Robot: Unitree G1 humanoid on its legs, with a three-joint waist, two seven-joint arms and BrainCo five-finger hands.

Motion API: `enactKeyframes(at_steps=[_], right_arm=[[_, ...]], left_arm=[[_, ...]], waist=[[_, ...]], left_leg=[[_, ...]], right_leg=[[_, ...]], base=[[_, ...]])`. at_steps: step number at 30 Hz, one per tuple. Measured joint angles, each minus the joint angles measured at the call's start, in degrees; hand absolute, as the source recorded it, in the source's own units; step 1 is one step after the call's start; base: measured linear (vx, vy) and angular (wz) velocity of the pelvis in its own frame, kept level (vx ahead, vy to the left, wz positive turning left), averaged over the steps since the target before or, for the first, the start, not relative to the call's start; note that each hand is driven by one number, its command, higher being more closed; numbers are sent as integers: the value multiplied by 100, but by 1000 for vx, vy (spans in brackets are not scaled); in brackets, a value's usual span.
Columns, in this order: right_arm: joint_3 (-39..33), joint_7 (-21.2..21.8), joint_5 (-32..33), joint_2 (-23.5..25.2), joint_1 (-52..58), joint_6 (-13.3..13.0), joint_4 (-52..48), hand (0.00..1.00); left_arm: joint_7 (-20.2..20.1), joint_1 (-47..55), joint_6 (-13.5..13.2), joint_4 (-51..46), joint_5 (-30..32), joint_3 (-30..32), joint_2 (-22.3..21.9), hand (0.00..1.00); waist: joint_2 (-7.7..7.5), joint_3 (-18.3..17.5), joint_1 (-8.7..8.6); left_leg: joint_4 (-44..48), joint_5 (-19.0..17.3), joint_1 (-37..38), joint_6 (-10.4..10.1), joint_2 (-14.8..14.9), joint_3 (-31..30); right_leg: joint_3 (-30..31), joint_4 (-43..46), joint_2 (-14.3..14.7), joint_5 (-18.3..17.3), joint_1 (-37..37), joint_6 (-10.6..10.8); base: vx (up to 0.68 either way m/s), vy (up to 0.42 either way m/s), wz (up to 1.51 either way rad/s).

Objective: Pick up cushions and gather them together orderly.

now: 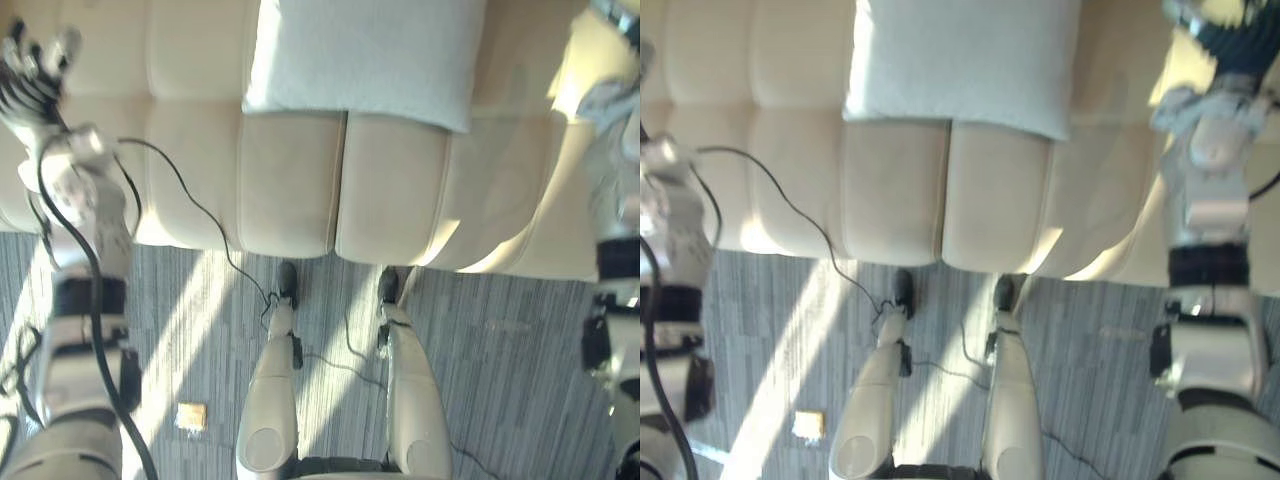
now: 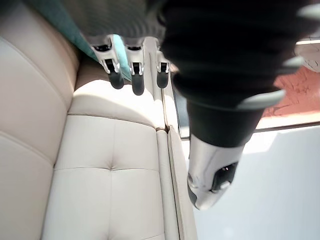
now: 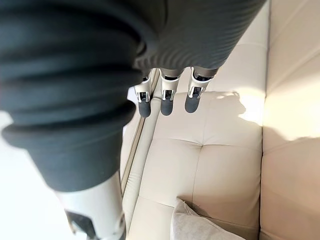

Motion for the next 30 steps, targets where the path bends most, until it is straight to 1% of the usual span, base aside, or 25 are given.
enactKeyframes(at_steps=[1, 2, 3, 4, 5, 6, 7, 9, 10, 11, 12, 13, 14, 15, 19, 21, 26, 27, 29, 30], right_arm=[[-63, 46, -4, 208, 385, -38, -99, 0], [-117, 182, -9, 598, 1019, -90, -170, 0], [-121, 324, -14, 1051, 1701, -89, -162, 0], [-118, 386, -20, 1248, 1965, -89, -160, 0], [-116, 499, -77, 1629, 2450, -86, -147, 0], [-115, 663, -301, 2066, 2928, -47, -66, 0], [-100, 740, -379, 2236, 3102, -39, 43, 0], [-94, 935, -612, 2751, 3630, 22, 805, 0], [-95, 966, -670, 2819, 3707, 48, 955, 0], [-92, 1088, -731, 2972, 3893, 130, 1356, 0], [-75, 1175, -922, 3074, 4022, 179, 1723, 0], [-66, 1199, -941, 3099, 4073, 197, 1810, 0], [-64, 1269, -979, 3186, 4228, 232, 2094, 0], [-63, 1315, -1155, 3237, 4339, 258, 2362, 0], [-171, 1350, -1213, 3335, 4456, 345, 2860, 0], [-288, 1360, -1215, 3386, 4440, 360, 3018, 0], [-275, 1380, -1215, 3424, 4209, 403, 3118, 0], [-267, 1380, -1216, 3425, 4119, 426, 3135, 0], [-243, 1346, -1214, 3436, 4011, 443, 3167, 0], [-248, 1321, -1207, 3437, 3895, 446, 3243, 0]], left_arm=[[-66, 333, 19, -13, 41, -32, -260, 0], [-204, 911, 89, -16, 133, -129, -686, 0], [-403, 1519, 248, -16, 276, -358, -1062, 0], [-507, 1743, 300, -12, 339, -460, -1189, 0], [-697, 2131, 407, 29, 525, -618, -1427, 0], [-940, 2496, 526, 170, 719, -716, -1706, 0], [-1034, 2643, 567, 285, 790, -737, -1820, 0], [-1341, 3084, 751, 989, 953, -704, -2199, 0], [-1377, 3128, 776, 1139, 972, -687, -2246, 0], [-1516, 3210, 874, 1593, 1090, -586, -2356, 0], [-1602, 3284, 924, 2048, 1267, -454, -2447, 0], [-1623, 3312, 939, 2176, 1321, -417, -2464, 0], [-1665, 3401, 1003, 2535, 1489, -299, -2491, 0], [-1725, 3472, 1047, 2861, 1648, -169, -2492, 0], [-1742, 3605, 1117, 3361, 2019, 143, -2508, 0], [-1739, 3609, 1131, 3513, 2094, 252, -2529, 0], [-1723, 3522, 1134, 3640, 2191, 255, -2528, 0], [-1714, 3463, 1133, 3644, 2192, 240, -2481, 0], [-1663, 3313, 1131, 3640, 2187, 219, -2429, 0], [-1583, 3170, 1132, 3629, 2183, 208, -2428, 0]], waist=[[7, -193, 0], [5, -463, 3], [8, -655, 12], [9, -688, 23], [0, -781, 52], [3, -907, 84], [11, -980, 84], [43, -1360, 92], [50, -1414, 88], [48, -1558, 85], [49, -1721, 84], [52, -1776, 84], [44, -1939, 80], [29, -2075, 76], [-16, -2307, 71], [-32, -2338, 72], [-88, -2319, 94], [-139, -2258, 97], [-198, -2212, 100], [-216, -2195, 91]], left_leg=[[0, -54, -12, 1, -4, -18], [0, -133, 25, -1, -6, -45], [3, -183, 152, -17, 2, -85], [5, -200, 238, -5, 9, -91], [16, -228, 382, -15, 18, -106], [18, -286, 564, -9, 21, -111], [18, -311, 642, -9, 26, -109], [45, -447, 933, -6, 48, -100], [61, -480, 992, 1, 51, -97], [153, -596, 1149, -4, 57, -86], [209, -690, 1282, 5, 65, -71], [210, -711, 1324, 12, 68, -67], [205, -754, 1452, 0, 79, -52], [197, -789, 1573, 5, 92, -30], [159, -890, 1835, -6, 124, 84], [150, -908, 1926, -13, 135, 169], [163, -964, 2112, -13, 183, 606], [306, -1043, 2080, -15, 202, 712], [729, -1221, 1847, -3, 289, 834], [1025, -1317, 1635, 23, 406, 845]], right_leg=[[-8, -8, 0, -37, -1, 9], [-28, -32, -2, -93, 59, 23], [-83, -92, -1, -144, 248, 22], [-114, -104, -2, -160, 357, 14], [-146, -116, -1, -171, 527, 19], [-163, -152, 2, -221, 733, 35], [-168, -195, 8, -227, 829, 36], [-214, -407, 33, -236, 1237, 48], [-223, -438, 35, -238, 1314, 50], [-235, -557, 38, -250, 1552, 63], [-248, -661, 43, -261, 1752, 71], [-249, -695, 48, -262, 1811, 73], [-250, -811, 64, -261, 1982, 75], [-247, -911, 80, -246, 2103, 84], [-167, -1177, 124, -154, 2403, 104], [-104, -1306, 140, -80, 2501, 110], [357, -1504, 231, 191, 2531, 138], [457, -1407, 240, 198, 2462, 143], [458, -1110, 273, 229, 2212, 182], [322, -913, 330, 404, 1978, 234]], base=[[85, -39, 13], [136, -32, 13], [162, -29, 12], [180, -31, 11], [168, -28, 7], [159, -26, 5], [139, -16, 0], [148, 1, -2], [118, 17, -2], [64, 24, -4], [61, 28, -5], [47, 24, -4], [58, 22, -6], [49, 21, -7], [32, 15, -12], [21, 22, -27], [8, 22, -48], [-8, 11, -49], [-72, -16, -42], [-153, -43, -34]])
